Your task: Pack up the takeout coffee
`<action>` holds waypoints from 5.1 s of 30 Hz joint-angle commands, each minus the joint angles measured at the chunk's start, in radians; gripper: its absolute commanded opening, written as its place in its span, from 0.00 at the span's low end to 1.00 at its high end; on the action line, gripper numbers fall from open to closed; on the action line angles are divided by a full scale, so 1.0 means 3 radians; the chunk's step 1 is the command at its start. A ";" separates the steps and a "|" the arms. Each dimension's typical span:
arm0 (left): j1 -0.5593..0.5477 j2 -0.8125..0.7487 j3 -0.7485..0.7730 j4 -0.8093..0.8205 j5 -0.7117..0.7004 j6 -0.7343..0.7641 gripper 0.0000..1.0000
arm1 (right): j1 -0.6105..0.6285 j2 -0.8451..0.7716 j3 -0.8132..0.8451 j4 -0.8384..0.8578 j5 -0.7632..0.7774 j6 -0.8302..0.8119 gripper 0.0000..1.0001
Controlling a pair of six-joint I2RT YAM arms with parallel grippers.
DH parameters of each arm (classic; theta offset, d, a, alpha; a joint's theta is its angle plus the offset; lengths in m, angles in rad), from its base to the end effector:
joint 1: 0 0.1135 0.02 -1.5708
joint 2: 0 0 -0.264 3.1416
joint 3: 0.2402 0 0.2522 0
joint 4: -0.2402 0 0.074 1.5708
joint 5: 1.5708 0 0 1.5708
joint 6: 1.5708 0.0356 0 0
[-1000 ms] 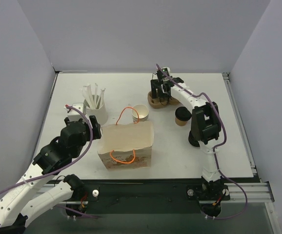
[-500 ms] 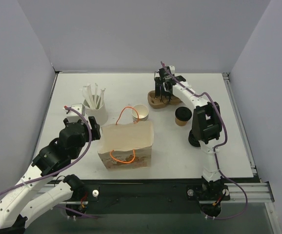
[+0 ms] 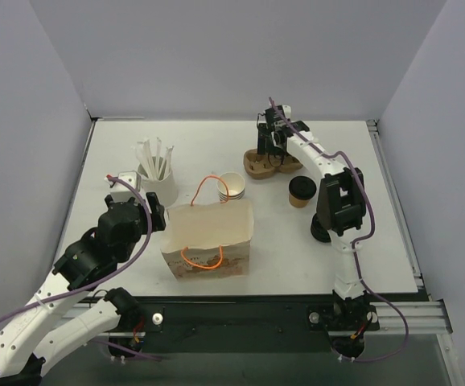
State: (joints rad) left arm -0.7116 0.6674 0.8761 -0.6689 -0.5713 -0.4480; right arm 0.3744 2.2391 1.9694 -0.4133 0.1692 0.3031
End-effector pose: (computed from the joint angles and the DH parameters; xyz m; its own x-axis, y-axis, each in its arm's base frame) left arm 0.1133 -0.0723 0.3402 -0.3822 -0.1516 -0.9116 0.0188 0.9850 -0.1716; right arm 0.4865 0.1847 0.2444 -0.6319 0.0678 -0.7720 -0.0527 0.9901 0.1301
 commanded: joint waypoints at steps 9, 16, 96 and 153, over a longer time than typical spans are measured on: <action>0.0015 -0.0087 -0.0031 0.0113 -0.0059 0.0098 0.75 | 0.0163 -0.0070 -0.0117 0.0299 0.0198 -0.0080 0.84; 0.0015 -0.0092 0.0010 0.0067 -0.0110 0.0164 0.75 | 0.0087 0.0038 -0.0132 0.0222 0.0336 0.0058 0.84; 0.0015 -0.0052 0.0025 0.0072 0.0012 0.0057 0.75 | -0.0128 -0.0285 -0.0142 0.0186 -0.0283 0.0099 0.43; 0.0015 0.0015 -0.0006 0.0113 0.0028 0.0026 0.75 | -0.0174 0.0032 0.0083 0.0084 -0.0932 -0.0473 0.54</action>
State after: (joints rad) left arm -0.7116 0.6716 0.8612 -0.6689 -0.5671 -0.4339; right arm 0.3267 2.2459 1.9514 -0.3782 -0.1055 0.1955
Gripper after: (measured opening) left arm 0.746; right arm 0.534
